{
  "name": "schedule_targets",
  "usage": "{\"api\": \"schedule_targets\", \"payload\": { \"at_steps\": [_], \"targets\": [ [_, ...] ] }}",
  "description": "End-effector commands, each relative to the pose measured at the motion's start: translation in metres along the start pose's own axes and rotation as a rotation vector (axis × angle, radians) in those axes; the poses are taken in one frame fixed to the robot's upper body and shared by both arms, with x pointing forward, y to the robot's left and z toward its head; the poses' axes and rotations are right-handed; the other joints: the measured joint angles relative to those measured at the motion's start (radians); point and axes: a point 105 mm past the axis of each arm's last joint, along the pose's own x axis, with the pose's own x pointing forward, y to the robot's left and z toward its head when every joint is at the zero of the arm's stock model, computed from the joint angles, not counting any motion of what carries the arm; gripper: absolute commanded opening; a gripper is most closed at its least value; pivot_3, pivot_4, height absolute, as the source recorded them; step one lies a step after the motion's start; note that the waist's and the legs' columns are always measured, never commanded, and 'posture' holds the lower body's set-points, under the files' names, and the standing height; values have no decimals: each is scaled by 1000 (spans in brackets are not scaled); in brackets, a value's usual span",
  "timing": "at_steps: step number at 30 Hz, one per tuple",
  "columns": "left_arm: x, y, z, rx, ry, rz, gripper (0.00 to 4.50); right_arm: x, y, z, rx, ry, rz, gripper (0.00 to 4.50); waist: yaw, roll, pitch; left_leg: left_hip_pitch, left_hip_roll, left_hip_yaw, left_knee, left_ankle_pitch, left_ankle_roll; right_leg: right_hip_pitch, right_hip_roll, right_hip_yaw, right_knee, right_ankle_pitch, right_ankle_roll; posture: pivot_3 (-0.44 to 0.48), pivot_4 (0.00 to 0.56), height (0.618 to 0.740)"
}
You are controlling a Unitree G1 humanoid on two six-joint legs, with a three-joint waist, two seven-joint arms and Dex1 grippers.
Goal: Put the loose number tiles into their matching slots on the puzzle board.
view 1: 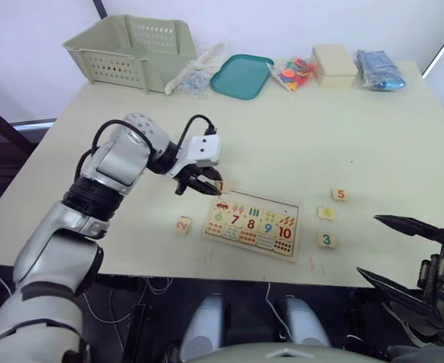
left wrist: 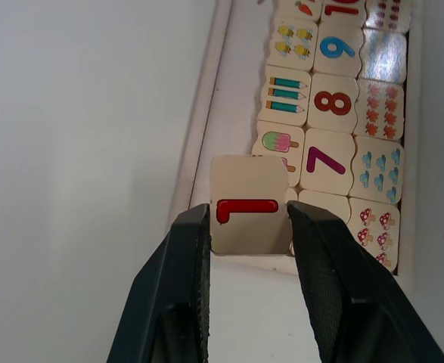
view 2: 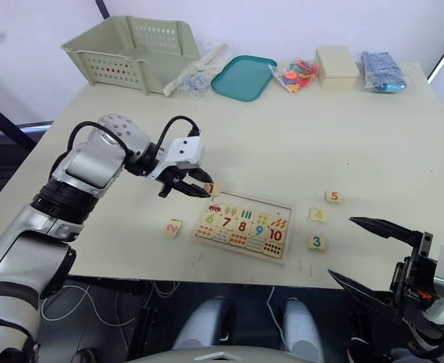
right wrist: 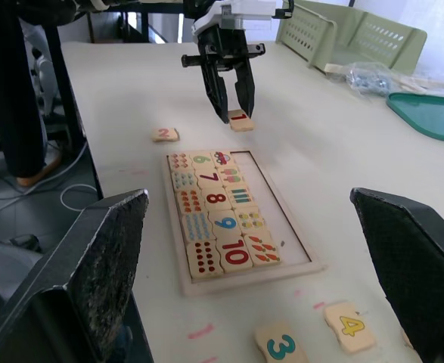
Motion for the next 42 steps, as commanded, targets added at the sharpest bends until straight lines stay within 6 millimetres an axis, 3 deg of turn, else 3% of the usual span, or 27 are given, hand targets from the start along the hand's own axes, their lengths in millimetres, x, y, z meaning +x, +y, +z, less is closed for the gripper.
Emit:
{"api": "schedule_targets", "payload": {
  "at_steps": [1,18,42],
  "targets": [
    [-2,5,5,68,20,-2,1630,-5,-1,1,-20,7,-12,4500,-1,0,0,0,0,0,0,0,0,0,0,0,0,0,0,0,150,740],
    [14,21,0,118,58,-46,1630,-11,-3,-1,12,3,45,4500,-1,0,0,0,0,-1,0,0,0,0,0,0,0,0,0,0,150,740],
    [22,21,-6,127,88,-66,1630,-11,0,-3,17,-4,43,4500,-1,-1,0,0,0,-1,0,0,0,0,0,0,1,0,1,0,150,740]
  ]
}}
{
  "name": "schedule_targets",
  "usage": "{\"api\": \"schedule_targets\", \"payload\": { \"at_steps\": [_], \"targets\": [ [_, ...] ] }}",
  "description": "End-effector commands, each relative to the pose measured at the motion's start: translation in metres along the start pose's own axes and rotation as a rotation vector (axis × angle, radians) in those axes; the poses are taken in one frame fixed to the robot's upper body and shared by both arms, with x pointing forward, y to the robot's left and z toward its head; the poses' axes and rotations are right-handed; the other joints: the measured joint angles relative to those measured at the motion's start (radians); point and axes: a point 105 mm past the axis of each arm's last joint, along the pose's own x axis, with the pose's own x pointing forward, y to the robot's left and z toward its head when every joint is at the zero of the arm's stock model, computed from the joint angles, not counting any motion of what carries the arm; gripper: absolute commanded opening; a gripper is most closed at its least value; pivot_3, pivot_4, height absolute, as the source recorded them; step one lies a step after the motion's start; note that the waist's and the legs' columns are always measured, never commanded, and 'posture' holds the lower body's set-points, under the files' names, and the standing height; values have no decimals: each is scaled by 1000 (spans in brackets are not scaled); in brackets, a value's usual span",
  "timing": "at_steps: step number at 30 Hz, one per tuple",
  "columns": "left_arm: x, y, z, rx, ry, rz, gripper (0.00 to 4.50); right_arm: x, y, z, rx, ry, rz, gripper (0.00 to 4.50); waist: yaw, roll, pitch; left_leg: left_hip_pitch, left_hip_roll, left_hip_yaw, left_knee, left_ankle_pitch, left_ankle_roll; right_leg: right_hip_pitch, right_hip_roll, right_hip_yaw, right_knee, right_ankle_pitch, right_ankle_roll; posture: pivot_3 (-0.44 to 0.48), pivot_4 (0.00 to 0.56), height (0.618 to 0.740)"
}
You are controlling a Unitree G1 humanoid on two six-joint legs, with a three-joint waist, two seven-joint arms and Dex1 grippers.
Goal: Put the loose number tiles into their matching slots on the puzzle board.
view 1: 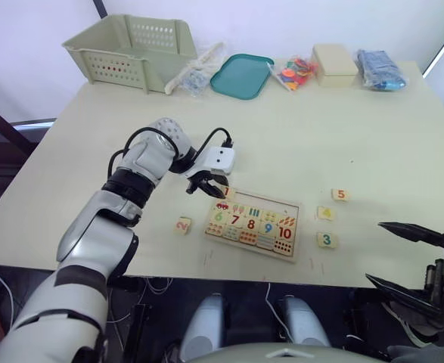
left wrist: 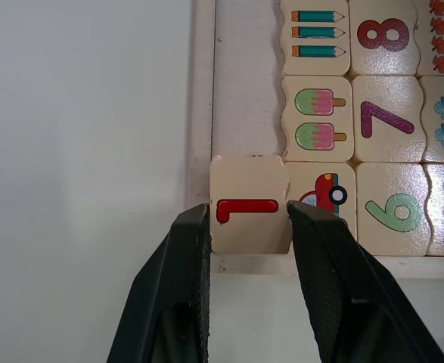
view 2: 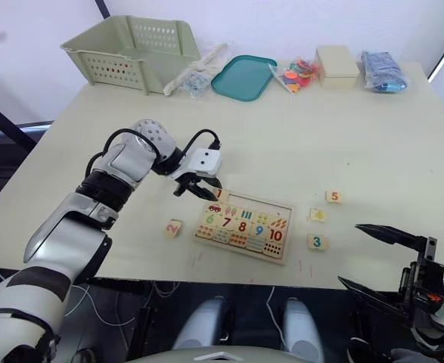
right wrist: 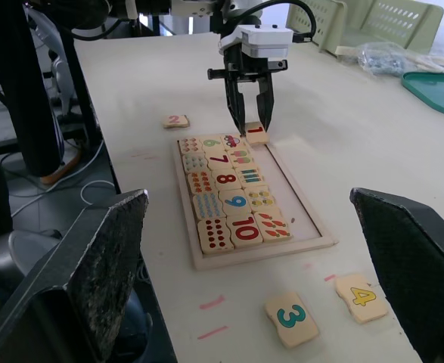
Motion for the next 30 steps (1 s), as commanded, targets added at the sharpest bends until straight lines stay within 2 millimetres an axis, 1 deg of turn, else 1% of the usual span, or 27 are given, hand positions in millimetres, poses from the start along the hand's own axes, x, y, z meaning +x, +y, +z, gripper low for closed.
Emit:
{"api": "schedule_targets", "payload": {
  "at_steps": [1,30],
  "targets": [
    [-6,4,6,28,0,9,1630,0,3,8,-46,-14,4,4500,0,0,0,0,0,0,0,0,0,0,0,0,0,0,0,0,150,740],
    [-5,6,7,37,23,6,1630,3,5,10,-44,-17,-4,4500,0,0,0,0,0,0,0,0,0,0,0,0,0,0,0,0,150,740]
  ]
}}
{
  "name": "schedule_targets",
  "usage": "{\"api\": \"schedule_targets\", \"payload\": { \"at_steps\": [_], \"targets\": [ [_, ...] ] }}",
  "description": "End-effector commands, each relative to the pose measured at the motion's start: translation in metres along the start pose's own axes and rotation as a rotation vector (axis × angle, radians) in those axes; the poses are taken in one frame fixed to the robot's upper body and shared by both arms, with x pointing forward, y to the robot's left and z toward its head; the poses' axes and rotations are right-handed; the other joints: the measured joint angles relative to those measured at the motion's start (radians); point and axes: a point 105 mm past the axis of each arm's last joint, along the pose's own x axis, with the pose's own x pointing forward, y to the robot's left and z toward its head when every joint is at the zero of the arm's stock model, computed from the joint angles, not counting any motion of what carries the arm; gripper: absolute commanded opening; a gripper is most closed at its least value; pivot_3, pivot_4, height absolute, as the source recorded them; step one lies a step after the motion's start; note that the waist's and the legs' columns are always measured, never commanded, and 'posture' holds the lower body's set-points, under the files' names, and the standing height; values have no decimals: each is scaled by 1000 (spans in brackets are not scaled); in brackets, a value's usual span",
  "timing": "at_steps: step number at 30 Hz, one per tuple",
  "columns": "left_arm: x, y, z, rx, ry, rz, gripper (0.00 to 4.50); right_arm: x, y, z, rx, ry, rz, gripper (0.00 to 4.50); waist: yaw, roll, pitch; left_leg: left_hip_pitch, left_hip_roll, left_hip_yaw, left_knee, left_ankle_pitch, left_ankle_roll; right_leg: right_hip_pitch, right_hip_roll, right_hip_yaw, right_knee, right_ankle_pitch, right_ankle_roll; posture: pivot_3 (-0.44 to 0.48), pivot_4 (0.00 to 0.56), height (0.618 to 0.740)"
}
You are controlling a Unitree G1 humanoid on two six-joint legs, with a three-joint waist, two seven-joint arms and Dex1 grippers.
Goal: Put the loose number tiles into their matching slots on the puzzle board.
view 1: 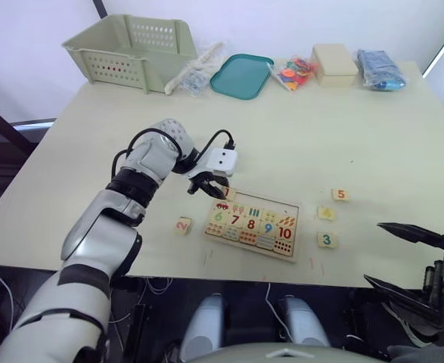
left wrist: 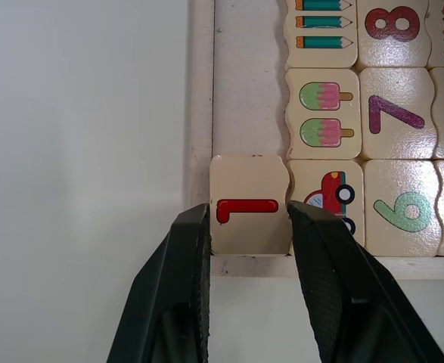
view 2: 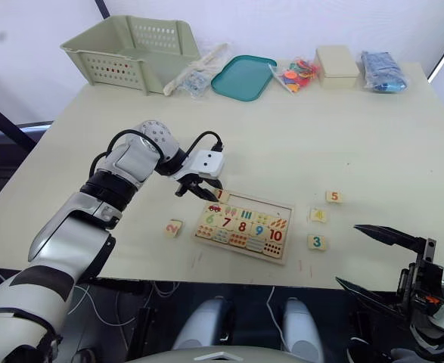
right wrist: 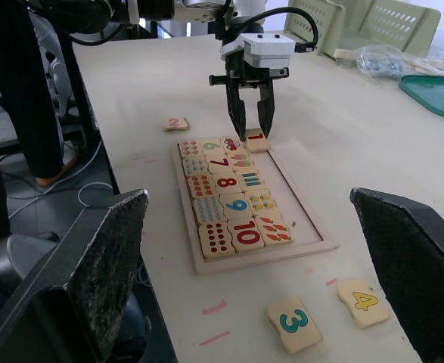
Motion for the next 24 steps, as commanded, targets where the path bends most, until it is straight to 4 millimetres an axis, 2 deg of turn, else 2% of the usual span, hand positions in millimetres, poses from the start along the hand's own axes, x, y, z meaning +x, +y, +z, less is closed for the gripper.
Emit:
{"api": "schedule_targets", "payload": {
  "at_steps": [1,24],
  "targets": [
    [-9,4,7,31,-1,13,1630,1,3,8,-38,-14,6,4500,0,0,0,0,0,0,0,0,0,0,0,0,0,0,0,0,150,740],
    [-9,4,5,36,16,13,1630,3,2,10,-35,-16,4,4500,0,0,0,0,0,0,0,0,0,0,0,0,0,0,0,0,150,740]
  ]
}}
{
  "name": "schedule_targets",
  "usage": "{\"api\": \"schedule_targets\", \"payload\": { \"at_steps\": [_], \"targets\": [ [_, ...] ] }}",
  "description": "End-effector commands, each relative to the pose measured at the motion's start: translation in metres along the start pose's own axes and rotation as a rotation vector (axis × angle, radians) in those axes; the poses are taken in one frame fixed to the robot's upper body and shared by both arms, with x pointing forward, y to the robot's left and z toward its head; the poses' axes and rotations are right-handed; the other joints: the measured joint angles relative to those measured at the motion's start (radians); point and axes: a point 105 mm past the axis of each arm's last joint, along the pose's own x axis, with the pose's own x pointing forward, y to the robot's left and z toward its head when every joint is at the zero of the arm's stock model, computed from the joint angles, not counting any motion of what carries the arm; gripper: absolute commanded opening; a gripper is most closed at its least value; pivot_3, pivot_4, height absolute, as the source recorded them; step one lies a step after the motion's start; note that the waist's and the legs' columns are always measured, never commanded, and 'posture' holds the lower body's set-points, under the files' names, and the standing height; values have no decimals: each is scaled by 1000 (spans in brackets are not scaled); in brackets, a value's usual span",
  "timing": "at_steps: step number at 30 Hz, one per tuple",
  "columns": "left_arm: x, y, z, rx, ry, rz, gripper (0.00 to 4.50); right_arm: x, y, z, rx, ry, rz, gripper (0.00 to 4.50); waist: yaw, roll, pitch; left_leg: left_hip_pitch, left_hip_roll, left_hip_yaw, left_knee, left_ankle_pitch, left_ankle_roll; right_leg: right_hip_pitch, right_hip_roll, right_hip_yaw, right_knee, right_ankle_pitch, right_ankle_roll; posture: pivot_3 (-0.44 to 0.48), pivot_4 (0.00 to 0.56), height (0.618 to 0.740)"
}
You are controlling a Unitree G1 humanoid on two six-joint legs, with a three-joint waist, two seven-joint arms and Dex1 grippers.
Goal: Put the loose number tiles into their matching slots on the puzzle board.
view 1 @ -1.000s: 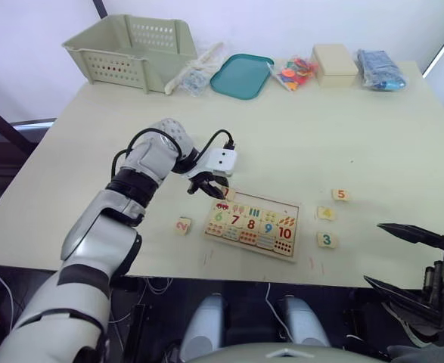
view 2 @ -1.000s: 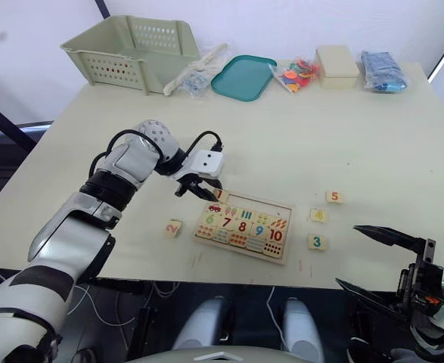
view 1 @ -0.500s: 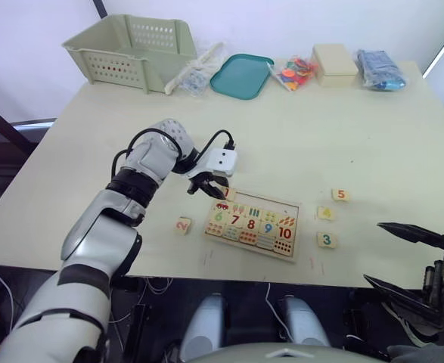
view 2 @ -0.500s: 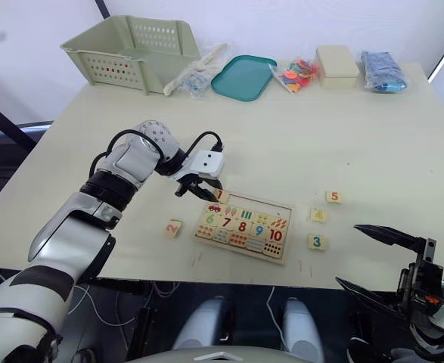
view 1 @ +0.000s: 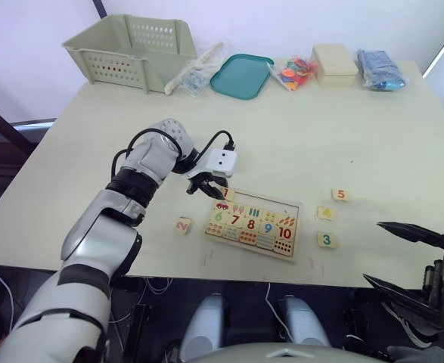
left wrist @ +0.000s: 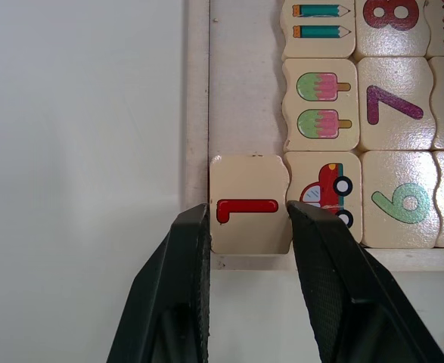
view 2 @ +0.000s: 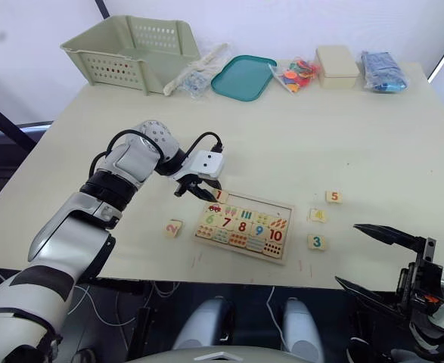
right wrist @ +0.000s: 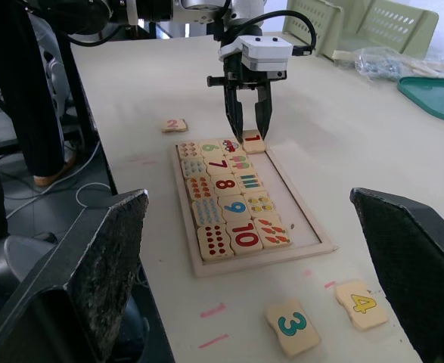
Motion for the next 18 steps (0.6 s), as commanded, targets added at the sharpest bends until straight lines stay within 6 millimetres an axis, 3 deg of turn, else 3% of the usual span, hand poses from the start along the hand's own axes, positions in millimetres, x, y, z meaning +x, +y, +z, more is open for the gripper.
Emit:
{"api": "schedule_targets", "payload": {
  "at_steps": [1,18],
  "targets": [
    [-9,5,7,30,-1,20,1630,1,2,8,-28,-14,10,4500,0,0,0,0,0,0,0,0,0,0,0,0,0,0,0,0,150,740],
    [-8,5,7,43,0,15,1630,3,4,8,-21,-16,8,4500,0,0,0,0,0,0,0,0,0,0,0,0,0,0,0,0,150,740]
  ]
}}
